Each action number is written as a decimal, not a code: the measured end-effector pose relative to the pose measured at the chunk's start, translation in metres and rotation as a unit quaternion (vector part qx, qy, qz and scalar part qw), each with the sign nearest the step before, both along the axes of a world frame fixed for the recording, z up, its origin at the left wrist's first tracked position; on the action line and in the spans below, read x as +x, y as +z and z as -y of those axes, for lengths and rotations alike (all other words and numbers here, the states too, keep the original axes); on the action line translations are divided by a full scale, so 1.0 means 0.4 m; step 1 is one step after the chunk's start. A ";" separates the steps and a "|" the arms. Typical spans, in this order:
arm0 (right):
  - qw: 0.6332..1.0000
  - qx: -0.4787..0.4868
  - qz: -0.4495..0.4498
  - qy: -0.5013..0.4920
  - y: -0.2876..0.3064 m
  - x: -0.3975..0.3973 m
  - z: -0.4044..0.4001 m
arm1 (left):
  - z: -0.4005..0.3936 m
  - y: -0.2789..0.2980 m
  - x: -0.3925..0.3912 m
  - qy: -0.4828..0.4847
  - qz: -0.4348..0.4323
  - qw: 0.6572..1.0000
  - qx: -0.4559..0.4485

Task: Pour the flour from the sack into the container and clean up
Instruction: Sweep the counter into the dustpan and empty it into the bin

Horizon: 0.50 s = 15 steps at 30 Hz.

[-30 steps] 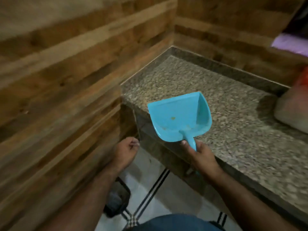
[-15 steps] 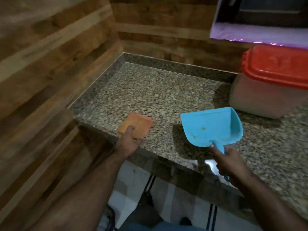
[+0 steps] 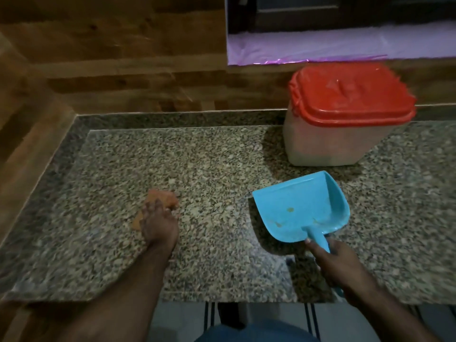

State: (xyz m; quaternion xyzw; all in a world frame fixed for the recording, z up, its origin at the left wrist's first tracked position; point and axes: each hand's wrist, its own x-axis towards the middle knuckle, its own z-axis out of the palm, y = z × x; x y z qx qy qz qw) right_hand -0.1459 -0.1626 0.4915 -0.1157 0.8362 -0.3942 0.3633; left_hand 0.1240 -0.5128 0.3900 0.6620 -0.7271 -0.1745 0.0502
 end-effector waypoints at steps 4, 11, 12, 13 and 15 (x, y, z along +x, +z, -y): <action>0.999 0.014 0.010 -0.043 0.003 0.007 0.004 | 0.175 -0.002 -0.238 -0.110 0.000 0.993 0.041; 0.987 0.008 0.085 -0.138 0.011 0.037 -0.045 | 0.126 0.014 -0.643 -0.360 0.048 0.930 0.047; 0.986 0.007 0.086 -0.142 0.016 0.034 -0.057 | 0.092 0.013 -0.672 -0.393 0.048 0.917 0.044; 0.986 0.009 0.082 -0.148 0.027 0.032 -0.070 | 0.051 0.016 -0.694 -0.424 0.046 0.904 0.046; 0.984 0.013 0.071 -0.163 0.044 0.023 -0.101 | -0.045 0.029 -0.701 -0.476 0.045 0.876 0.063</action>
